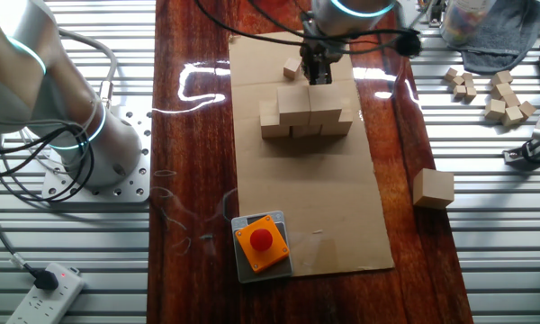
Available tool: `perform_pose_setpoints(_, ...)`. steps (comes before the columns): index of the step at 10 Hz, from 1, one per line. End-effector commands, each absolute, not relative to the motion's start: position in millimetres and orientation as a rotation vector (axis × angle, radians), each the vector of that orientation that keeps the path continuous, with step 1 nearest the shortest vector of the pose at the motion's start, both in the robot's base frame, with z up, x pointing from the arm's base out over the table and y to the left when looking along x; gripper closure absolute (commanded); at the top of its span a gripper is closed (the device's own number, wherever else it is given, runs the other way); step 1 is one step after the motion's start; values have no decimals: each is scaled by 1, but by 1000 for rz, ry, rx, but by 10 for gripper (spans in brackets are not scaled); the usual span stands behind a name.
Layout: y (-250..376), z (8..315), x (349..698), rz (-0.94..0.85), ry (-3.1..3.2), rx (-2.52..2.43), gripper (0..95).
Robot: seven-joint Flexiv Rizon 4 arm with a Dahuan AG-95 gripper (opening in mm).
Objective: Stack the blocks into a pyramid shape
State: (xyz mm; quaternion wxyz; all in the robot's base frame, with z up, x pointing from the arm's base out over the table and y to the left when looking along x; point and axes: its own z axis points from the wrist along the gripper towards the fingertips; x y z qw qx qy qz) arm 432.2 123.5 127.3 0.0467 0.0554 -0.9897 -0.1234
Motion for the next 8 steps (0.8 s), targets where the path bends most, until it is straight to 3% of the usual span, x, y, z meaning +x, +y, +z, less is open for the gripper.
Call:
perform_pose_setpoints(1, 124, 128, 432, -371, -3021, 170, 950)
perform_pose_setpoints(8, 124, 128, 432, -296, -3008, 286, 950)
